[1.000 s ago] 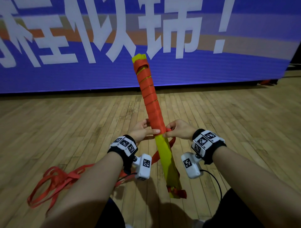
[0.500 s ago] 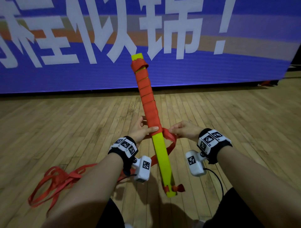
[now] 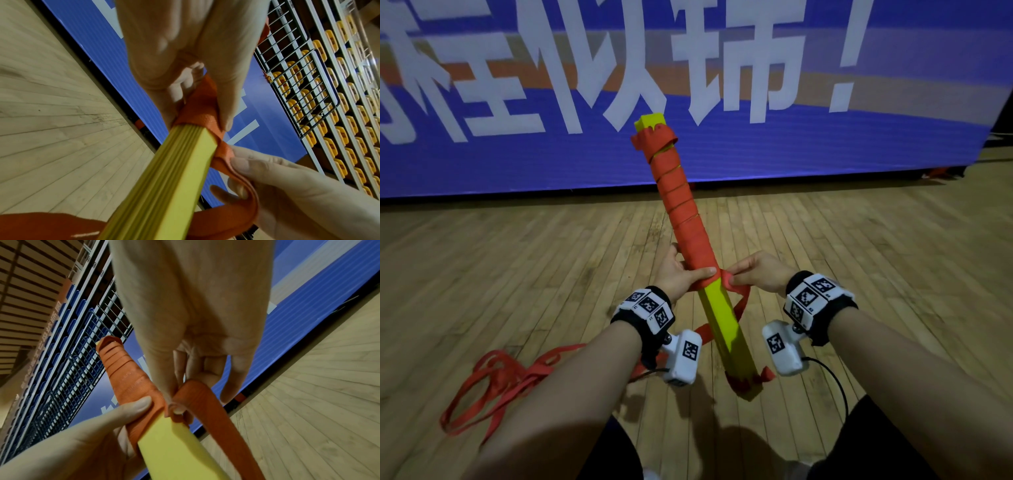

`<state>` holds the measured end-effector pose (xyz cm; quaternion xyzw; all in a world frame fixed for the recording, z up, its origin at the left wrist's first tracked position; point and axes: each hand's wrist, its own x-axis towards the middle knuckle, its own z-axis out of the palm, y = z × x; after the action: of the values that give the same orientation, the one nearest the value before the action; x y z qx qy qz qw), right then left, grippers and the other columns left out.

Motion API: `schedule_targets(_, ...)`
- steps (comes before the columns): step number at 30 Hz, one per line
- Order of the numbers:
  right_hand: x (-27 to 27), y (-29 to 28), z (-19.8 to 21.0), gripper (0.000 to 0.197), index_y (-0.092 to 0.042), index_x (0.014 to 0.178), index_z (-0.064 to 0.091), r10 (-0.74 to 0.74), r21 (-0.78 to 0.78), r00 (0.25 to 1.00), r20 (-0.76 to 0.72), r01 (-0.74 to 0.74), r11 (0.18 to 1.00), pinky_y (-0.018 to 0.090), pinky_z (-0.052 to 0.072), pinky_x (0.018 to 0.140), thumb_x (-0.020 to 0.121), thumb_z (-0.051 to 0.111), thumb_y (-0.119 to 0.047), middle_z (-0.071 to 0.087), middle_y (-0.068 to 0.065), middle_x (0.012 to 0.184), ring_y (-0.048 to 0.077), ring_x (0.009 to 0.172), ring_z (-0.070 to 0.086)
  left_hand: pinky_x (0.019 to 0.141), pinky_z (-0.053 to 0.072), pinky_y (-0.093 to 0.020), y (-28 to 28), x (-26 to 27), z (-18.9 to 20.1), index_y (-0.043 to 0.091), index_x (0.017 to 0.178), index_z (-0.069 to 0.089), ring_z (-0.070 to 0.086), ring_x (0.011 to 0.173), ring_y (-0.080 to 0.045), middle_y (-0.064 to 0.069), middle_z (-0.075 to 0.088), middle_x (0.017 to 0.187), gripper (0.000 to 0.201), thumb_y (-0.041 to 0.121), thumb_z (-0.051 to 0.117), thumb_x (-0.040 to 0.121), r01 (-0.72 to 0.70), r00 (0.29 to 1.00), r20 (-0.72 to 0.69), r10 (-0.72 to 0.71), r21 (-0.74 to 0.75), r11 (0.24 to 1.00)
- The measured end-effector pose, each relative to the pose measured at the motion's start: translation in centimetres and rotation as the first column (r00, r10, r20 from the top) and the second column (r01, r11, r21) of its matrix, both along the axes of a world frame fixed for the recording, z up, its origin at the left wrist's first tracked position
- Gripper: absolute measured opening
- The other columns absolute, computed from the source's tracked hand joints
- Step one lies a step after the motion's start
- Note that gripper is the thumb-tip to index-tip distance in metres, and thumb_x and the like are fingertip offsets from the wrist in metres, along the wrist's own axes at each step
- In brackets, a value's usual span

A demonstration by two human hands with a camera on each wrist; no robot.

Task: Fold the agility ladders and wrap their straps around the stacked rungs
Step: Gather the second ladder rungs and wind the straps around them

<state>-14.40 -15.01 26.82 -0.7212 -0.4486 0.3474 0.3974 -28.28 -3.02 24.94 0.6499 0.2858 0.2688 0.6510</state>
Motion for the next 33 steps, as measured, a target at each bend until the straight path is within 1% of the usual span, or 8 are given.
schedule_targets(4, -0.6, 0.1, 0.2, 0.015, -0.005, 0.098, 0.073, -0.037, 0.010, 0.999, 0.022, 0.037, 0.999, 0.009, 0.050, 0.068, 0.085, 0.067, -0.006, 0.070, -0.001, 0.081, 0.004, 0.073, 0.064, 0.093, 0.052, -0.046, 0.1, 0.1, 0.1, 0.013, 0.118, 0.036, 0.063, 0.105, -0.028, -0.017, 0.060, 0.120, 0.067, 0.005, 0.082, 0.070, -0.027, 0.997, -0.079, 0.025, -0.018, 0.999)
schedule_targets(7, -0.7, 0.1, 0.1, 0.004, -0.008, 0.085, 0.073, -0.096, 0.018, 0.995, 0.019, 0.096, 0.995, 0.016, 0.052, 0.069, 0.082, 0.071, -0.008, 0.070, 0.000, 0.076, 0.006, 0.066, 0.064, 0.079, 0.057, -0.040, 0.1, -0.2, 0.6, 0.002, 0.124, 0.037, 0.065, 0.098, -0.028, -0.021, 0.062, 0.116, 0.063, -0.002, 0.076, 0.074, 0.056, 0.996, -0.059, -0.063, -0.113, 0.992)
schedule_targets(9, -0.7, 0.0, 0.1, 0.004, -0.006, 0.085, 0.073, -0.127, 0.021, 0.992, 0.006, 0.127, 0.992, 0.017, 0.052, 0.069, 0.082, 0.071, -0.008, 0.069, 0.000, 0.073, 0.007, 0.065, 0.064, 0.072, 0.059, -0.034, 0.2, -0.5, 0.7, -0.002, 0.126, 0.035, 0.067, 0.091, -0.027, -0.022, 0.065, 0.108, 0.060, -0.010, 0.069, 0.078, 0.142, 0.988, -0.025, -0.149, -0.181, 0.973)
schedule_targets(13, -0.5, -0.4, 0.6, 0.013, 0.000, 0.092, 0.072, -0.151, 0.033, 0.989, -0.009, 0.151, 0.988, 0.007, 0.047, 0.056, 0.082, 0.071, -0.008, 0.067, -0.004, 0.067, -0.002, 0.054, 0.061, 0.070, 0.059, -0.029, 0.5, -1.0, 1.0, 0.006, 0.118, 0.037, 0.070, 0.079, -0.019, -0.017, 0.067, 0.095, 0.047, -0.016, 0.059, 0.082, 0.218, 0.975, 0.012, -0.222, -0.237, 0.947)
schedule_targets(19, -0.5, -0.8, 0.7, 0.018, 0.003, 0.098, 0.070, -0.128, 0.038, 0.990, -0.055, 0.131, 0.991, 0.007, 0.050, 0.061, 0.083, 0.069, -0.007, 0.068, 0.003, 0.078, 0.006, 0.068, 0.063, 0.073, 0.058, -0.028, 0.2, -0.8, 1.0, 0.002, 0.129, 0.043, 0.066, 0.093, -0.020, -0.013, 0.066, 0.107, 0.053, -0.009, 0.064, 0.082, 0.212, 0.976, -0.009, -0.218, -0.210, 0.955)
schedule_targets(24, -0.7, -0.9, 1.0, 0.004, -0.004, 0.085, 0.070, -0.122, 0.022, 0.992, -0.042, 0.123, 0.992, 0.007, 0.047, 0.057, 0.083, 0.069, -0.008, 0.067, -0.003, 0.072, 0.002, 0.064, 0.062, 0.082, 0.056, -0.039, -0.3, -0.8, 1.2, 0.012, 0.128, 0.044, 0.064, 0.101, -0.023, -0.010, 0.062, 0.117, 0.056, -0.007, 0.066, 0.081, 0.218, 0.974, -0.011, -0.225, -0.209, 0.953)
schedule_targets(30, -0.7, -0.9, 1.3, 0.014, -0.015, 0.073, 0.067, -0.091, -0.087, 0.986, 0.137, 0.104, 0.991, 0.005, 0.042, 0.050, 0.087, 0.067, -0.016, 0.066, -0.006, 0.069, 0.000, 0.061, 0.054, 0.081, 0.057, -0.045, -0.6, -0.8, 1.1, 0.012, 0.131, 0.039, 0.061, 0.107, -0.027, -0.012, 0.054, 0.125, 0.070, -0.008, 0.072, 0.074, 0.172, 0.983, -0.041, -0.179, -0.145, 0.974)
schedule_targets(33, -0.8, -0.8, 1.5, 0.016, -0.016, 0.072, 0.065, -0.083, -0.090, 0.980, 0.181, 0.101, 0.991, 0.012, 0.046, 0.062, 0.088, 0.065, -0.016, 0.066, -0.005, 0.070, 0.003, 0.064, 0.055, 0.079, 0.057, -0.043, -0.4, -0.7, 0.9, 0.014, 0.129, 0.037, 0.062, 0.104, -0.024, -0.009, 0.056, 0.121, 0.069, -0.006, 0.073, 0.074, 0.166, 0.982, -0.065, -0.175, -0.119, 0.979)
